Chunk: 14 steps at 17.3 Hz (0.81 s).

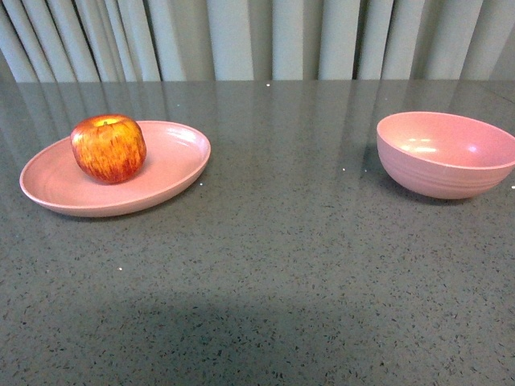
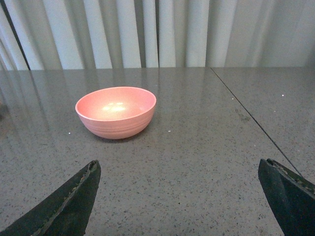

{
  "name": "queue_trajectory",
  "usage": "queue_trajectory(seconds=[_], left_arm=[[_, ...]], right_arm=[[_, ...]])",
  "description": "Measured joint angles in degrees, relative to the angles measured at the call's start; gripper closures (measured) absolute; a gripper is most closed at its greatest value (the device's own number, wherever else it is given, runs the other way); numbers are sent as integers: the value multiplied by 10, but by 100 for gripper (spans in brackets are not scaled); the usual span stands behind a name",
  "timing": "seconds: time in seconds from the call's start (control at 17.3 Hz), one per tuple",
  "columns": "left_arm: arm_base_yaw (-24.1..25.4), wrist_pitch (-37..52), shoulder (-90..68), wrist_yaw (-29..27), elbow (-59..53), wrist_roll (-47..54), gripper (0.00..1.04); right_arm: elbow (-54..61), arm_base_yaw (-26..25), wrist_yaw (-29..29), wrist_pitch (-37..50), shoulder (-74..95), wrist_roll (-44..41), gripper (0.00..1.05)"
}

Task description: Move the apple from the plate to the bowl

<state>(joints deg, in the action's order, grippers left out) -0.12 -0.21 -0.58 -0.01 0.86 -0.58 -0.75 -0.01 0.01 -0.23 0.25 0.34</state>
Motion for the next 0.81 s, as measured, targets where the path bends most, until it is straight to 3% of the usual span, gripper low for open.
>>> queue_trajectory(seconds=[0.81], left_arm=[[0,0,0,0,0,0,7]], right_arm=[[0,0,0,0,0,0,7]])
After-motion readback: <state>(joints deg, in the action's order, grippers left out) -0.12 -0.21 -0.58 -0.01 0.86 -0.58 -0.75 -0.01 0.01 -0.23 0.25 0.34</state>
